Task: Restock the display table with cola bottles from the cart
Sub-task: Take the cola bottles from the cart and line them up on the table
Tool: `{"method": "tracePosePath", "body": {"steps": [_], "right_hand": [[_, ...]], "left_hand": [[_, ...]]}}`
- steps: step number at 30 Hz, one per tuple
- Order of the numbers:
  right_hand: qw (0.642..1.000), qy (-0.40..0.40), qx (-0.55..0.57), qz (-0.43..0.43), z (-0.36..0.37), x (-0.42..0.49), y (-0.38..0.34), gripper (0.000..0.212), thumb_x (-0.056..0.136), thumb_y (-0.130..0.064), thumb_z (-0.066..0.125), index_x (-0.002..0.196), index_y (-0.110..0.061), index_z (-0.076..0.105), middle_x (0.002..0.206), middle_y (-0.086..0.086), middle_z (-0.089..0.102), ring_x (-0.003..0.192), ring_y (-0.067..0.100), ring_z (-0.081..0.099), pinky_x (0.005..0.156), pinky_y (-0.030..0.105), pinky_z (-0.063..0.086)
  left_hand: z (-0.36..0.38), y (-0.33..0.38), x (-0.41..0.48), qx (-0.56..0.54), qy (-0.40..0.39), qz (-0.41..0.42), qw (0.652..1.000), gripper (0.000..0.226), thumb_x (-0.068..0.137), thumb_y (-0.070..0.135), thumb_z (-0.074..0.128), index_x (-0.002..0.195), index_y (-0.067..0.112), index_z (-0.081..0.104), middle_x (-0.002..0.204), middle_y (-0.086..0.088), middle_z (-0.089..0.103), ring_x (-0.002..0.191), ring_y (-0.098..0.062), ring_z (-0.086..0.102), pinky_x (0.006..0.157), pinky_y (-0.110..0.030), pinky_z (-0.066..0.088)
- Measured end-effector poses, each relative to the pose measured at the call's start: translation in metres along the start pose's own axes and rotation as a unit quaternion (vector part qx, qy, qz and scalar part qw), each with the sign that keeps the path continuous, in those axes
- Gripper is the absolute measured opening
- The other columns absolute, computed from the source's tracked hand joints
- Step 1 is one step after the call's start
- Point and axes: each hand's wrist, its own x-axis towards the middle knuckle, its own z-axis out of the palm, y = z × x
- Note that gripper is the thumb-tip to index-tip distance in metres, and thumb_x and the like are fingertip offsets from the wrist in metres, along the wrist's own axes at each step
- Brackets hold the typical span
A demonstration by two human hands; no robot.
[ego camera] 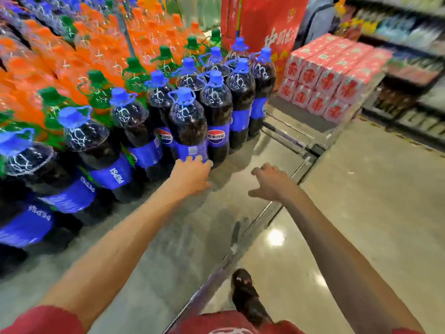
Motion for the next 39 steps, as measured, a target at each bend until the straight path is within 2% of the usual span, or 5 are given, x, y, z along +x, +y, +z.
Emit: {"method": "tracePosePath", "body": {"steps": [10, 19, 28, 35, 39], "right_hand": [[0.985, -0.01, 0.056, 0.162, 0.022, -0.133, 0.046, 0.068, 0.094, -0.051, 0.064, 0.148, -0.017, 0.041, 0.146, 0.014, 0.044, 0.133, 0.035, 0.044, 0.104, 0.048, 0.045], [0.945, 0.012, 0.122, 0.302, 0.073, -0.272, 0.079, 0.072, 0.095, -0.051, 0.063, 0.153, -0.018, 0.036, 0.152, 0.013, 0.039, 0.137, 0.034, 0.042, 0.106, 0.045, 0.042], [0.902, 0.012, 0.144, 0.407, 0.132, -0.445, 0.078, 0.071, 0.096, -0.05, 0.063, 0.152, -0.016, 0.036, 0.15, 0.014, 0.04, 0.135, 0.035, 0.043, 0.104, 0.045, 0.041], [0.862, 0.02, 0.157, 0.481, 0.173, -0.578, 0.053, 0.068, 0.094, -0.047, 0.065, 0.148, -0.013, 0.041, 0.144, 0.014, 0.044, 0.131, 0.036, 0.047, 0.1, 0.045, 0.045], [0.839, 0.03, 0.169, 0.516, 0.19, -0.645, 0.041, 0.055, 0.091, -0.044, 0.068, 0.133, -0.012, 0.052, 0.135, 0.014, 0.049, 0.124, 0.037, 0.053, 0.096, 0.043, 0.049]], "left_hand": [[-0.03, 0.107, -0.026, -0.031, 0.019, 0.2, 0.979, 0.056, 0.096, 0.047, 0.057, 0.142, 0.019, 0.042, 0.139, -0.011, 0.047, 0.128, -0.035, 0.047, 0.101, -0.047, 0.043], [-0.046, 0.213, -0.095, 0.016, 0.019, 0.342, 0.939, 0.057, 0.099, 0.045, 0.056, 0.145, 0.017, 0.04, 0.14, -0.011, 0.048, 0.127, -0.033, 0.049, 0.102, -0.048, 0.046], [-0.028, 0.318, -0.205, 0.061, 0.035, 0.393, 0.917, 0.06, 0.096, 0.054, 0.055, 0.145, 0.023, 0.04, 0.141, -0.008, 0.048, 0.126, -0.032, 0.051, 0.098, -0.047, 0.046], [-0.015, 0.379, -0.303, 0.057, 0.031, 0.473, 0.879, 0.062, 0.097, 0.054, 0.055, 0.147, 0.021, 0.039, 0.143, -0.009, 0.046, 0.128, -0.033, 0.049, 0.099, -0.045, 0.044], [-0.01, 0.411, -0.356, 0.061, 0.025, 0.517, 0.854, 0.061, 0.098, 0.053, 0.054, 0.147, 0.02, 0.04, 0.144, -0.009, 0.046, 0.13, -0.033, 0.047, 0.099, -0.044, 0.043]]}}
